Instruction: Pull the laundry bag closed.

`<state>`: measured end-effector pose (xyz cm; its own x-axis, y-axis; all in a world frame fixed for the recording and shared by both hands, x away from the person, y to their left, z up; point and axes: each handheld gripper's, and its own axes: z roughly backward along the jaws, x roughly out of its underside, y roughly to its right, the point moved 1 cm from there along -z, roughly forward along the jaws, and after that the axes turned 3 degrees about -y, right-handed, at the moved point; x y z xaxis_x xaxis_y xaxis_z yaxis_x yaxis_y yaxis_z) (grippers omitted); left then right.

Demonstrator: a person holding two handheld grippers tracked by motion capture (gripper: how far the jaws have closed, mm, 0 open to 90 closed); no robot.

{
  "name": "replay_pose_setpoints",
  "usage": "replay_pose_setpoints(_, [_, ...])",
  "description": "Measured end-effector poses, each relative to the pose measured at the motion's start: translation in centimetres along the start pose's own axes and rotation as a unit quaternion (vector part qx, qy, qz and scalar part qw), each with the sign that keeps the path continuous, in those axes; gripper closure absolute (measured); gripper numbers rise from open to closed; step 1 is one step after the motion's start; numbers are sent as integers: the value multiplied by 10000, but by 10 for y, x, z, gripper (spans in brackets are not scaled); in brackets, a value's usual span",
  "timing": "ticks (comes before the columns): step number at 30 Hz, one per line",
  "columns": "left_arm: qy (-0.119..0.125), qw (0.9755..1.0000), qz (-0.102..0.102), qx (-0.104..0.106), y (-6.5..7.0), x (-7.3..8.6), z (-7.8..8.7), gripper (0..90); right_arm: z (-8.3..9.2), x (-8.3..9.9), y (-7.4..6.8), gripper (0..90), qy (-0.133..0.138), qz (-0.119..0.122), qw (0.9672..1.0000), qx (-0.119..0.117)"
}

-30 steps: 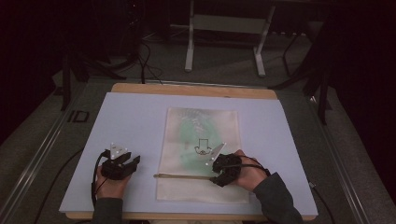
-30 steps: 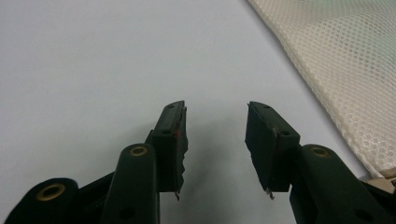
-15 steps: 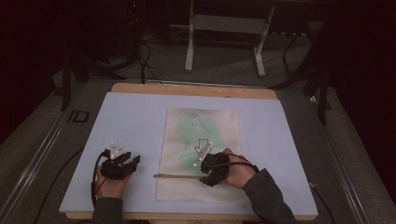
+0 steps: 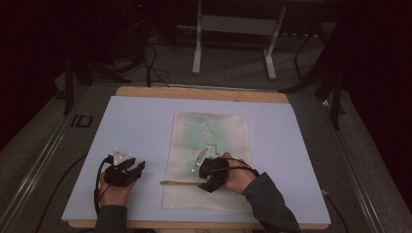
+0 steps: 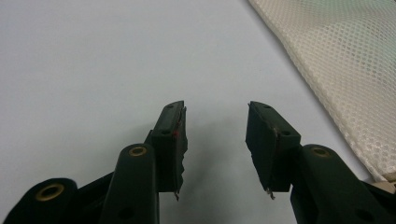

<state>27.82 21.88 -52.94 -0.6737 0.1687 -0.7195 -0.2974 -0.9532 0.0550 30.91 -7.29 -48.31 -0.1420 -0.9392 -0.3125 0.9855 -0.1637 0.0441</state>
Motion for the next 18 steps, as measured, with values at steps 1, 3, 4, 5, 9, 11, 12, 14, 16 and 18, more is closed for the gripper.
replay_pose_setpoints(1, [2,10000,0,0,0,0,0,570,0,0,0,526,0,0,10000,0])
replay_pose_setpoints(3, [-9,10000,-11,-3,0,0,0,570,-1,-3,0,530,2,36,10000,-11])
replay_pose_setpoints(4, [-9,10000,-22,-8,1,0,0,570,-2,-6,-1,533,4,42,10000,-34])
replay_pose_setpoints(5, [-9,10000,-22,-8,1,0,0,570,-2,-6,-1,533,4,42,10000,-34])
replay_pose_setpoints(9, [-1,10000,-18,-10,0,0,0,570,-5,-14,-2,548,53,96,9999,-71])
replay_pose_setpoints(11, [3,10000,-17,-9,0,0,0,570,-6,-19,-3,565,58,119,9999,-83])
replay_pose_setpoints(12, [3,10000,-17,-9,0,0,0,570,-7,-20,-3,567,81,123,9999,-89])
replay_pose_setpoints(14, [-5,10000,-12,-17,0,0,0,570,-8,-23,-3,570,88,140,9998,-105])
replay_pose_setpoints(16, [-8,10000,-13,-16,-1,0,-1,570,-9,-25,-3,572,91,167,9998,-114])
replay_pose_setpoints(18, [-1,10000,-8,-13,-1,0,-1,570,-11,-29,-4,583,98,192,9997,-127])
